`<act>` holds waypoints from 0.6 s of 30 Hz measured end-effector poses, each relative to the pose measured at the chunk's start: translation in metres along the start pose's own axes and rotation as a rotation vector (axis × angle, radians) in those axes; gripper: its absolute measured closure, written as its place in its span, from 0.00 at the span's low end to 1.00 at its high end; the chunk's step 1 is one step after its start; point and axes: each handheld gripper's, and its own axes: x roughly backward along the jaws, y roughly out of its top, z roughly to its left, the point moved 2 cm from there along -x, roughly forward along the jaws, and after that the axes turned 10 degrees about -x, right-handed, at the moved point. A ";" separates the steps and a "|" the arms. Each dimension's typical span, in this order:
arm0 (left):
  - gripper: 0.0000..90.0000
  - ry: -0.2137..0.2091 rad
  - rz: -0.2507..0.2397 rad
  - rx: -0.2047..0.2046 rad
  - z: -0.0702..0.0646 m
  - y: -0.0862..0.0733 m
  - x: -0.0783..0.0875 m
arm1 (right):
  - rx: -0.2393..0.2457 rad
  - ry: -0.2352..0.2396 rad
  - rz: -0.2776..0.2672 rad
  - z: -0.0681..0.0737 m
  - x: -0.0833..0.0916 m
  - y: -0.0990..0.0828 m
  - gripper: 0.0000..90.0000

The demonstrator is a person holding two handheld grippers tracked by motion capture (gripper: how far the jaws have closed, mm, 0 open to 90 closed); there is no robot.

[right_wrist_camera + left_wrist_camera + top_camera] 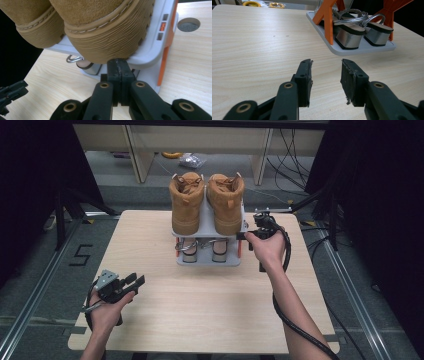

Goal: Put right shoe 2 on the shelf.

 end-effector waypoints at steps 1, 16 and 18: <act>0.67 0.000 0.000 0.000 0.000 0.000 0.000 | 0.000 0.000 0.000 0.000 0.000 0.000 1.00; 0.66 0.008 -0.004 0.006 0.002 0.000 0.002 | 0.021 -0.019 -0.007 0.000 -0.009 0.003 1.00; 0.66 0.009 -0.004 0.005 0.003 0.000 0.003 | 0.025 -0.009 -0.019 0.000 -0.006 0.002 0.97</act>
